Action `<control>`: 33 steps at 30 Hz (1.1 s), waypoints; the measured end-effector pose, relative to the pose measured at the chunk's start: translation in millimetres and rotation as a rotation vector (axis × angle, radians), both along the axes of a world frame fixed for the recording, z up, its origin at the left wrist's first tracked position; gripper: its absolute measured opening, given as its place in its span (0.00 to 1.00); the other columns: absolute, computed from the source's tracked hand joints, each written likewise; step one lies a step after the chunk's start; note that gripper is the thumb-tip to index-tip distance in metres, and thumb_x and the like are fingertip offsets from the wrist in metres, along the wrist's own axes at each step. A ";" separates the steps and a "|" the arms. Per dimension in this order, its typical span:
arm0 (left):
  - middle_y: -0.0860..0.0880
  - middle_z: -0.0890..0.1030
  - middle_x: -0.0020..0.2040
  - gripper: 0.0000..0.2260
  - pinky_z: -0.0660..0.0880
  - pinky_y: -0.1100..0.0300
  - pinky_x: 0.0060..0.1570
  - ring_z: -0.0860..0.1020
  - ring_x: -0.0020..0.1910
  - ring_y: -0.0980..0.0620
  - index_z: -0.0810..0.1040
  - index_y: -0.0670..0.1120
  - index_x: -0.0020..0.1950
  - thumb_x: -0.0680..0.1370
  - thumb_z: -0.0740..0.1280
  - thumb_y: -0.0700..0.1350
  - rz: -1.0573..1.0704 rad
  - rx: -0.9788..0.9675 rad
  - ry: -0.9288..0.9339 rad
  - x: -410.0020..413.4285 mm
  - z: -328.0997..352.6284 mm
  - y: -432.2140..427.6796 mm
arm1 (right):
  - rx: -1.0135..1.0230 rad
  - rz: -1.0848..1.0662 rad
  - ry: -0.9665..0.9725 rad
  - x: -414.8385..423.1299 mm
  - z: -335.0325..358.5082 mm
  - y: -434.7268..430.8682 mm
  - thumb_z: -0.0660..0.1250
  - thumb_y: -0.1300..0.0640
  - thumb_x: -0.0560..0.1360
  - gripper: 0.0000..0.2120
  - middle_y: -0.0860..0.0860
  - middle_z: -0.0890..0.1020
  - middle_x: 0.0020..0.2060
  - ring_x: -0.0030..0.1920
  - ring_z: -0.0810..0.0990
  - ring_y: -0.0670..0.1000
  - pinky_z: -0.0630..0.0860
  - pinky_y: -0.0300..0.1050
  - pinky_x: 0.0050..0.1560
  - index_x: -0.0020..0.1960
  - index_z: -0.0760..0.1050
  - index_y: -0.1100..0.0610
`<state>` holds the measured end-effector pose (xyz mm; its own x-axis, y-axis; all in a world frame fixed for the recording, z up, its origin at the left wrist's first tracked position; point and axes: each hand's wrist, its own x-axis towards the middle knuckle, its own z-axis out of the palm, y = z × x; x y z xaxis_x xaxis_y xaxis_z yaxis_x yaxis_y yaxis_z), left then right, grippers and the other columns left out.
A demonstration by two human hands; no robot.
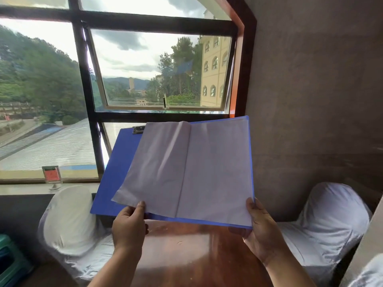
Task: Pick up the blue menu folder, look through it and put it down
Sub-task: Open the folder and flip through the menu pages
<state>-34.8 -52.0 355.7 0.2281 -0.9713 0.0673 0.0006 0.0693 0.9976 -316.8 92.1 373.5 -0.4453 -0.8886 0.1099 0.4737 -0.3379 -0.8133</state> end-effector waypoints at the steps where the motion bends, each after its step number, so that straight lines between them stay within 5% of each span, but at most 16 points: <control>1: 0.48 0.81 0.27 0.17 0.78 0.45 0.36 0.77 0.26 0.48 0.80 0.42 0.36 0.79 0.71 0.53 0.014 -0.008 -0.021 -0.1 1.7 2.8 | 0.002 -0.001 -0.003 0.3 0.2 -0.1 0.68 0.49 0.77 0.16 0.60 0.89 0.54 0.48 0.90 0.63 0.87 0.58 0.32 0.59 0.86 0.55; 5: 0.50 0.76 0.29 0.16 0.70 0.49 0.35 0.76 0.31 0.45 0.70 0.48 0.35 0.75 0.73 0.53 0.157 -0.213 -0.347 -4.7 11.6 19.1 | 0.004 0.012 -0.030 3.9 1.7 -0.7 0.67 0.49 0.78 0.16 0.62 0.89 0.57 0.50 0.90 0.64 0.88 0.58 0.34 0.59 0.87 0.54; 9: 0.57 0.78 0.39 0.09 0.74 0.52 0.43 0.78 0.40 0.49 0.79 0.54 0.44 0.74 0.72 0.58 -0.013 -0.775 -0.702 -33.4 27.9 44.4 | 0.004 0.036 -0.070 12.2 0.4 -4.0 0.67 0.51 0.79 0.20 0.65 0.86 0.61 0.54 0.88 0.67 0.87 0.58 0.33 0.68 0.81 0.59; 14: 0.55 0.79 0.52 0.32 0.79 0.49 0.53 0.78 0.54 0.48 0.82 0.56 0.66 0.68 0.69 0.73 -0.162 -0.855 -0.975 -75.2 37.7 65.8 | -0.005 0.054 -0.040 25.7 0.6 -8.9 0.66 0.49 0.80 0.21 0.67 0.85 0.62 0.55 0.87 0.68 0.85 0.65 0.44 0.70 0.79 0.59; 19: 0.56 0.77 0.52 0.26 0.74 0.55 0.54 0.74 0.53 0.52 0.82 0.59 0.65 0.71 0.70 0.69 -0.164 -0.849 -0.850 -76.7 35.5 62.1 | -0.027 0.067 -0.005 26.9 0.6 -4.7 0.64 0.48 0.83 0.20 0.65 0.84 0.64 0.59 0.86 0.70 0.85 0.72 0.49 0.70 0.79 0.56; 23: 0.55 0.79 0.44 0.08 0.76 0.52 0.49 0.77 0.45 0.49 0.86 0.56 0.50 0.76 0.72 0.57 -0.165 -0.949 -0.768 -78.9 40.0 58.7 | -0.003 0.040 0.034 31.7 8.0 -2.1 0.69 0.45 0.79 0.22 0.65 0.85 0.62 0.55 0.87 0.68 0.86 0.66 0.44 0.68 0.81 0.56; 26: 0.57 0.76 0.36 0.10 0.71 0.58 0.41 0.73 0.37 0.53 0.79 0.53 0.39 0.79 0.70 0.53 -0.129 -0.903 -0.670 -79.0 45.6 55.4 | -0.022 0.031 0.044 28.2 9.0 1.4 0.68 0.46 0.79 0.20 0.65 0.87 0.55 0.49 0.88 0.65 0.86 0.59 0.35 0.65 0.83 0.57; 31: 0.56 0.80 0.30 0.13 0.69 0.63 0.31 0.73 0.30 0.59 0.80 0.54 0.39 0.83 0.68 0.51 -0.167 -0.367 0.060 -62.1 56.1 42.7 | -0.064 0.049 0.012 15.7 5.2 6.0 0.64 0.49 0.81 0.18 0.64 0.88 0.55 0.49 0.89 0.65 0.87 0.60 0.34 0.63 0.85 0.56; 33: 0.50 0.82 0.36 0.13 0.75 0.57 0.34 0.77 0.35 0.49 0.82 0.50 0.44 0.84 0.66 0.54 -0.198 -0.156 0.383 -47.3 57.9 36.2 | -0.061 0.049 0.006 10.1 4.5 6.6 0.63 0.49 0.81 0.18 0.64 0.89 0.55 0.49 0.89 0.65 0.87 0.58 0.32 0.63 0.84 0.56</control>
<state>-82.1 -15.9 413.6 0.0761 -0.9836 0.1636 0.3957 0.1803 0.9005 -306.7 98.7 378.0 -0.4008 -0.9009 0.1668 0.4856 -0.3632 -0.7951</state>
